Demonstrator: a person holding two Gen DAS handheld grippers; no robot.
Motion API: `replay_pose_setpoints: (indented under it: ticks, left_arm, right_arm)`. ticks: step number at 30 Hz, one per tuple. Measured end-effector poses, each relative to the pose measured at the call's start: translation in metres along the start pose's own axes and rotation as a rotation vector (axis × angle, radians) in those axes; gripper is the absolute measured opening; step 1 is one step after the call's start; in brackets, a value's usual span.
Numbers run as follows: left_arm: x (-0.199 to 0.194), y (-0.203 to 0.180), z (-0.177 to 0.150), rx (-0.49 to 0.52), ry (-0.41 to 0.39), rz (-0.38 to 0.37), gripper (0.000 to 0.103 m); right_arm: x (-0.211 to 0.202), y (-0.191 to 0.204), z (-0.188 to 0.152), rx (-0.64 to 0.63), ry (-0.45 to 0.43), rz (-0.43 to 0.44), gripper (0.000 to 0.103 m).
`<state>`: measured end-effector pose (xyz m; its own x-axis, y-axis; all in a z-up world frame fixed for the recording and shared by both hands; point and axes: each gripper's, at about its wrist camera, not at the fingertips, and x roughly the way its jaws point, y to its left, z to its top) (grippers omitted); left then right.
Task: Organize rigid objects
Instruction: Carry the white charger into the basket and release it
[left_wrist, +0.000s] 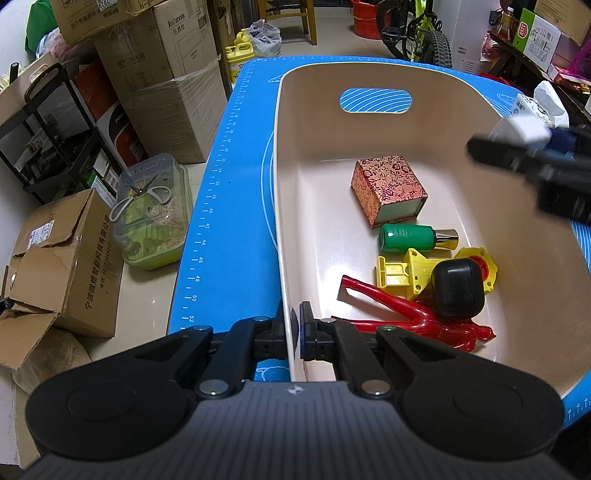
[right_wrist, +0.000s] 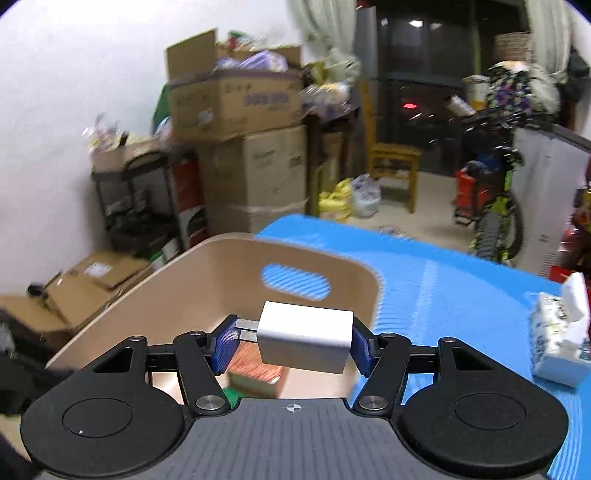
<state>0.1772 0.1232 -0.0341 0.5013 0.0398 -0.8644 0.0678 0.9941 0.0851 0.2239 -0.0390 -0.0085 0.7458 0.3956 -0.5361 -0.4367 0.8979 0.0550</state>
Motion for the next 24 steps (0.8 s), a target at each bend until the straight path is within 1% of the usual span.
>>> replay_pose_setpoints:
  ticks: [6,9,12,14,16,19,21,24]
  left_arm:
    - [0.0,0.0,0.0,0.001,-0.003,-0.001,0.006]
    - [0.001,-0.002,-0.001,0.002,0.0,0.002,0.006]
    - [0.001,-0.003,-0.002,-0.001,0.0,-0.001,0.006]
    - [0.002,-0.002,-0.001,-0.001,0.001,-0.002,0.006]
    - [0.002,-0.002,-0.001,-0.003,0.001,-0.004,0.006]
    - [0.002,-0.002,-0.001,-0.004,0.001,-0.006,0.006]
    - [0.002,-0.001,-0.001,-0.004,0.001,-0.005,0.006]
    - [0.002,-0.001,-0.001,-0.004,0.001,-0.005,0.006]
  right_arm:
    - [0.016,0.024,-0.01,-0.07,0.085,0.049,0.065]
    - [0.02,0.028,-0.011,-0.072,0.124,0.073,0.065]
    - [0.026,0.033,-0.011,-0.094,0.166,0.08,0.066]
    - [0.029,0.033,-0.01,-0.086,0.181,0.081,0.066]
    - [0.028,0.03,-0.01,-0.05,0.182,0.088,0.066]
    - [0.022,0.022,-0.009,-0.004,0.157,0.088,0.074]
    - [0.018,0.016,-0.008,0.014,0.129,0.076,0.083]
    - [0.006,0.005,-0.002,0.044,0.073,0.065,0.084]
